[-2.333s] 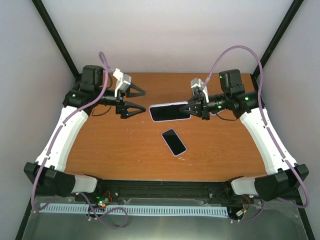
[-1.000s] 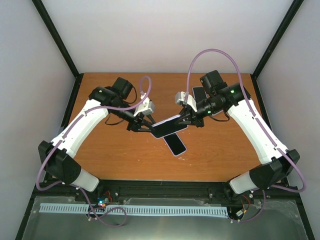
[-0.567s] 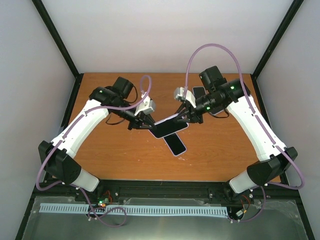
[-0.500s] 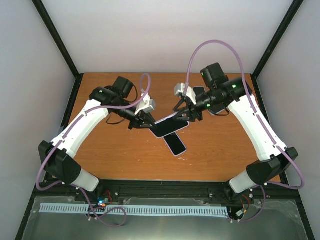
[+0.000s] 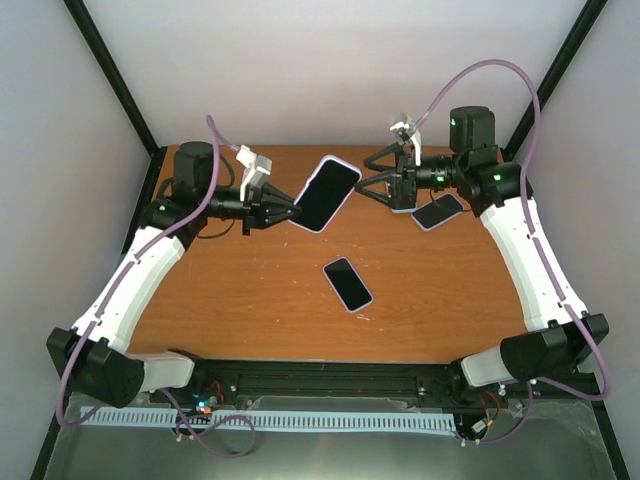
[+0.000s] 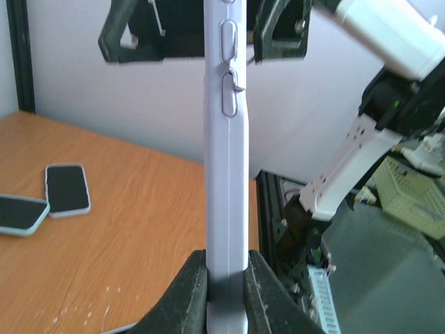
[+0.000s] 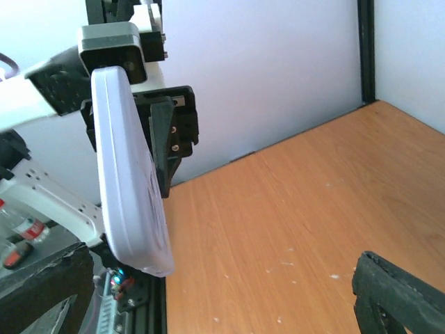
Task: Take the phone out of the phone case
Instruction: Remove the phone case from the phone.
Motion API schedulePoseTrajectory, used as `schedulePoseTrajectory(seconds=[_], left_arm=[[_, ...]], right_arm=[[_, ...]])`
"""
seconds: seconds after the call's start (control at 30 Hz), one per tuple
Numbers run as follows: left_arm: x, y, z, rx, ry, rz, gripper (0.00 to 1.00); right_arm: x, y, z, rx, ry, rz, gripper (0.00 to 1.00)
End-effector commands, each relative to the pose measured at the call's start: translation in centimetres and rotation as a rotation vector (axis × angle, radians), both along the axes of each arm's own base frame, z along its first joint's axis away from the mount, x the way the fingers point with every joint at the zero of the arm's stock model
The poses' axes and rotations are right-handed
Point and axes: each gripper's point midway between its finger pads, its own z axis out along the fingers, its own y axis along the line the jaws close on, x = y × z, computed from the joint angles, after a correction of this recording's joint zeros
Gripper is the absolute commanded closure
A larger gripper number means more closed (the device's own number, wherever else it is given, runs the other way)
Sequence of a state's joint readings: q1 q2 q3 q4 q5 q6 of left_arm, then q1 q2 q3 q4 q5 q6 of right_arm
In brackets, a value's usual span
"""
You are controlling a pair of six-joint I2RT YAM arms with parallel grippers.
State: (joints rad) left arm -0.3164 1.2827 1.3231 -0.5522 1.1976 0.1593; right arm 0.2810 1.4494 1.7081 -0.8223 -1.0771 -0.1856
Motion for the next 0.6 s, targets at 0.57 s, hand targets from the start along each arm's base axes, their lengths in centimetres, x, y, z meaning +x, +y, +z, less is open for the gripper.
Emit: schedulePoseTrajectory(seconds=[0.57], left_arm=[[1.8,-0.6,5.0,-0.249,0.114,0.010,0.99]], right_arm=[[-0.1,3.1,4.1,0.383,0.238,0.037,0.30]])
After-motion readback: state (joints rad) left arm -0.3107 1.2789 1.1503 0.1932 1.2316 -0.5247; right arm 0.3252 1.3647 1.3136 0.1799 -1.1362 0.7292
